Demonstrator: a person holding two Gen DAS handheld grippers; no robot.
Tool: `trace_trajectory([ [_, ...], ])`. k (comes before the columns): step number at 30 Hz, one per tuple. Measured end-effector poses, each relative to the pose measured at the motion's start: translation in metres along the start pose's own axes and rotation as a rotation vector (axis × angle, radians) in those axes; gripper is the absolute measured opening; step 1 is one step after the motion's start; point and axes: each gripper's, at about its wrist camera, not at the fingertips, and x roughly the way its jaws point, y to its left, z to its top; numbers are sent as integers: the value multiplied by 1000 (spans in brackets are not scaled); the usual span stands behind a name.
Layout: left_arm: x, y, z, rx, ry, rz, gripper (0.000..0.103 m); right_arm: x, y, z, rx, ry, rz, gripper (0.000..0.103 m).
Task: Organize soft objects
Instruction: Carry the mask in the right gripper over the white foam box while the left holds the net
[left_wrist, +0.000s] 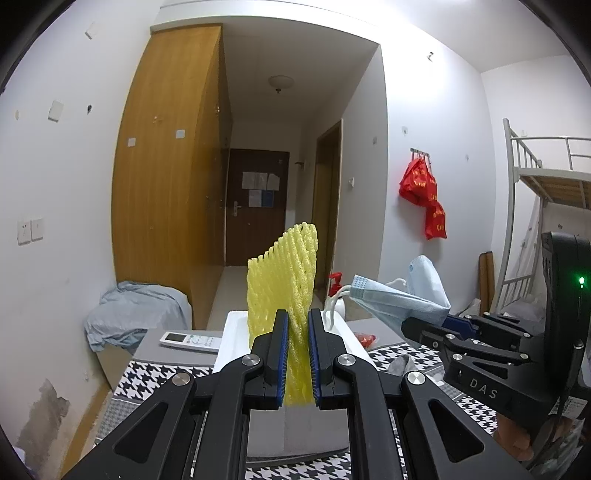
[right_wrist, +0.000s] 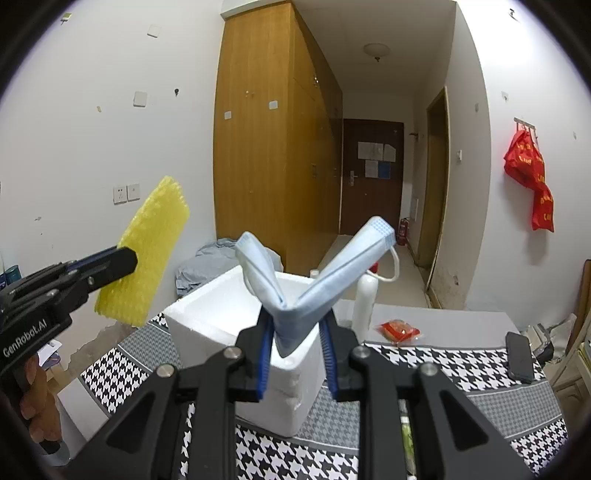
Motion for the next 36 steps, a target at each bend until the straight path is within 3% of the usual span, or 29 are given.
trace_trajectory([
  [36, 43, 21, 7, 4, 42, -7, 11, 39, 2, 14, 6, 28, 20, 28],
])
